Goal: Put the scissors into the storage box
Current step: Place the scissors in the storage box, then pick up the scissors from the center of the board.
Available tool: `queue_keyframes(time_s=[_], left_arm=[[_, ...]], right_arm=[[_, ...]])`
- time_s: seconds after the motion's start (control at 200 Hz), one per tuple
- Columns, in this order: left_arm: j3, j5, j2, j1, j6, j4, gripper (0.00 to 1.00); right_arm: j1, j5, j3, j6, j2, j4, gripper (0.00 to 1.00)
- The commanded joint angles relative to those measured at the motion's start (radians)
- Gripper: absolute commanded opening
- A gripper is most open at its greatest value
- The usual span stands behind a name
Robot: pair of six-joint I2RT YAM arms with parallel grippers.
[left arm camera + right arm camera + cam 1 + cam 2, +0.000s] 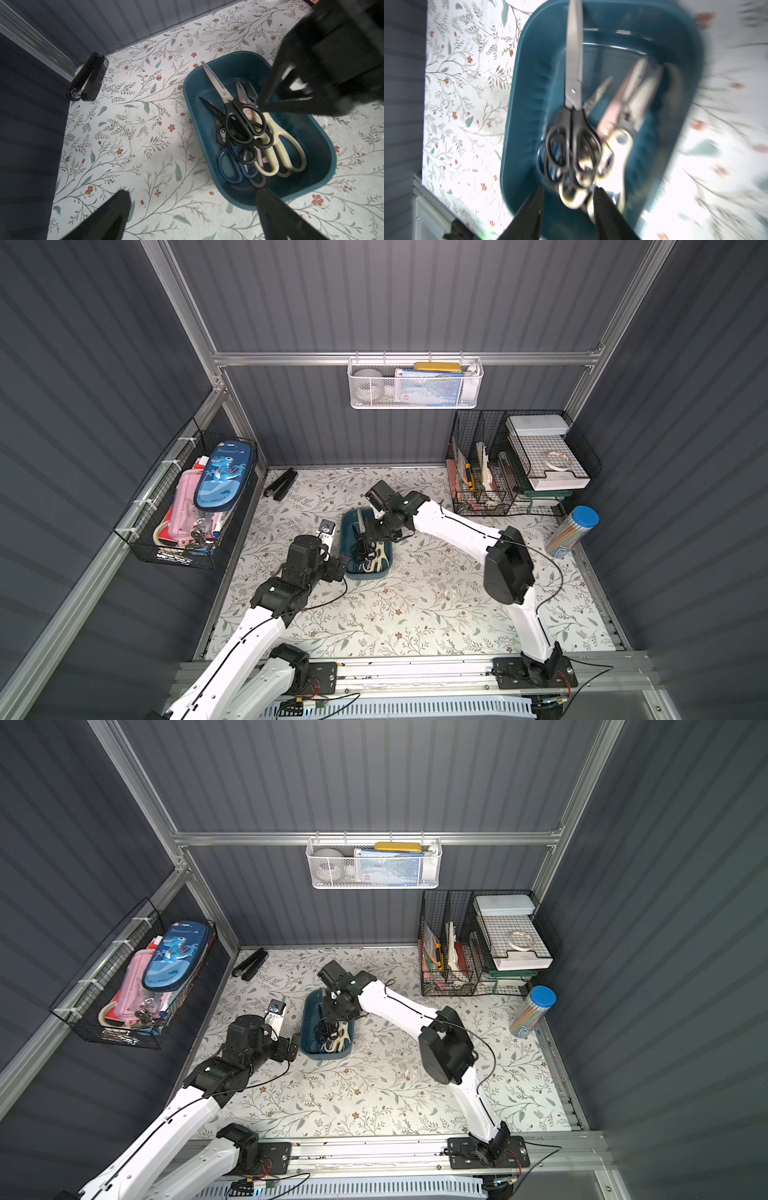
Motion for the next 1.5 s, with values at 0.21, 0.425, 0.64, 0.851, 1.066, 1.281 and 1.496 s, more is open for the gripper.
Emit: queue_keyframes(time_s=[0.21,0.425,0.64,0.851,1.066,1.281,1.496], left_arm=[[0.013,0.112,0.009,0.008,0.038,0.036,0.99],[0.037,0.194,0.075,0.008,0.062,0.032,0.99],[0.024,0.184,0.06,0.008,0.076,0.037,0.99],[0.04,0.193,0.078,0.008,0.075,0.02,0.99],[0.047,0.192,0.087,0.008,0.078,0.011,0.99],[0.051,0.203,0.099,0.008,0.079,0.006,0.99],[0.055,0.21,0.116,0.008,0.08,0.002,1.0]], right_arm=[[-0.479,0.165,-0.696,-0.086,-0.661,-0.008,0.51],[-0.733,0.226,-0.802,-0.203,-0.698,-0.266,0.47],[-0.779,0.108,-0.924,-0.216,-0.668,-0.171,0.4],[-0.779,0.104,-0.913,-0.228,-0.533,-0.134,0.37],[-0.778,0.131,-0.893,-0.246,-0.457,-0.109,0.38],[-0.781,0.154,-0.867,-0.245,-0.383,-0.093,0.38],[-0.779,0.145,-0.868,-0.235,-0.342,-0.097,0.35]])
